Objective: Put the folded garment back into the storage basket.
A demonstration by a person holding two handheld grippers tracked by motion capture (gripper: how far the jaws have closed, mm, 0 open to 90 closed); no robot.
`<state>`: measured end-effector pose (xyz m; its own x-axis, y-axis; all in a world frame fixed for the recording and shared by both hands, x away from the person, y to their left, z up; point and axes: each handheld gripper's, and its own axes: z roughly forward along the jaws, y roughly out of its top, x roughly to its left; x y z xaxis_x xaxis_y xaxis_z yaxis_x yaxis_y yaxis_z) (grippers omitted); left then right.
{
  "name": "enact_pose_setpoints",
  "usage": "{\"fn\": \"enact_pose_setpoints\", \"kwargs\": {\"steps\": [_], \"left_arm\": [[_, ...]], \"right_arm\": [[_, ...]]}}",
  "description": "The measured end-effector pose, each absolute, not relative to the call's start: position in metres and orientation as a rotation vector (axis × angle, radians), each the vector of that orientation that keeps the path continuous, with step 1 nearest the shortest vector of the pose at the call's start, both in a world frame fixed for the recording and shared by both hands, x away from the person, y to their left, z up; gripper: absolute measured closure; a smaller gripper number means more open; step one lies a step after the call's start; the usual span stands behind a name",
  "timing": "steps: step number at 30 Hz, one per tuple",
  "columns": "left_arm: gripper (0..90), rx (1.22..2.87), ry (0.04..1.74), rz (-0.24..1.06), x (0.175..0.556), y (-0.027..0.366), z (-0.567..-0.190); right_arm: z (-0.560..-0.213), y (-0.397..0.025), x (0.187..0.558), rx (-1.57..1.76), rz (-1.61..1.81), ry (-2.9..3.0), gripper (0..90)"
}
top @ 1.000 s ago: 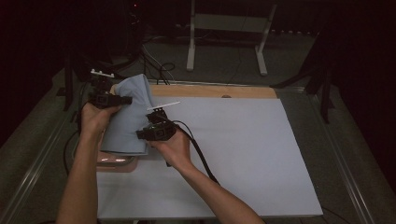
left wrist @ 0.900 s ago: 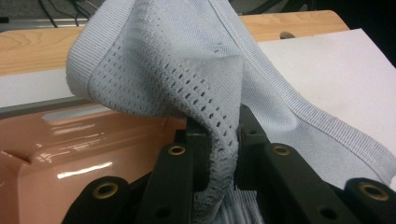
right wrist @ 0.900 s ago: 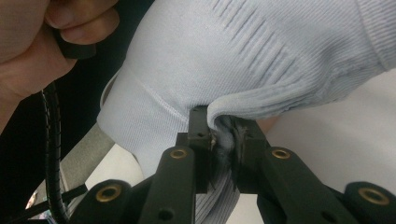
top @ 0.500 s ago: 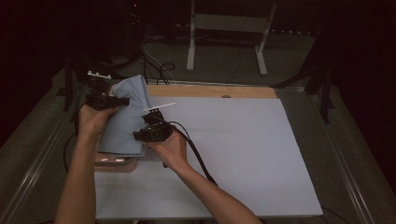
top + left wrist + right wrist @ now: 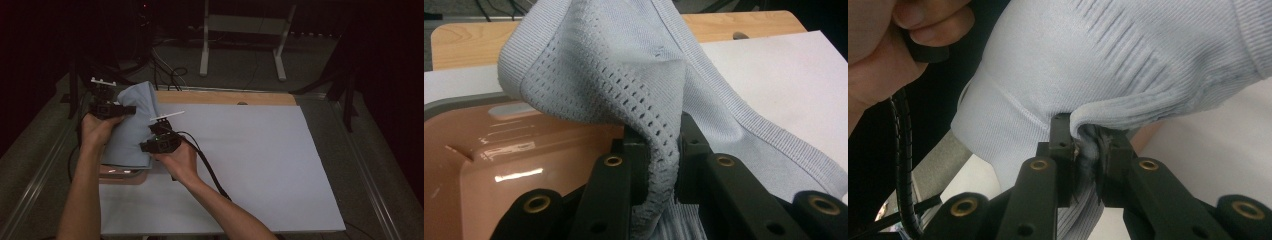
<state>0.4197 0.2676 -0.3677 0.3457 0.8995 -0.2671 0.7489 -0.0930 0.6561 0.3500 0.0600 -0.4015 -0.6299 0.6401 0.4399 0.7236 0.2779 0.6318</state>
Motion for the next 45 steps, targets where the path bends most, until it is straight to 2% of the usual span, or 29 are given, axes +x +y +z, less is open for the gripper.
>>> {"fn": "enact_pose_setpoints", "kwargs": {"steps": [45], "left_arm": [[80.8,1.859,1.477,0.289,0.409,0.292,-0.373]], "right_arm": [[-0.409,0.089,0.346,-1.294,-1.263,-2.429,80.3]]}}
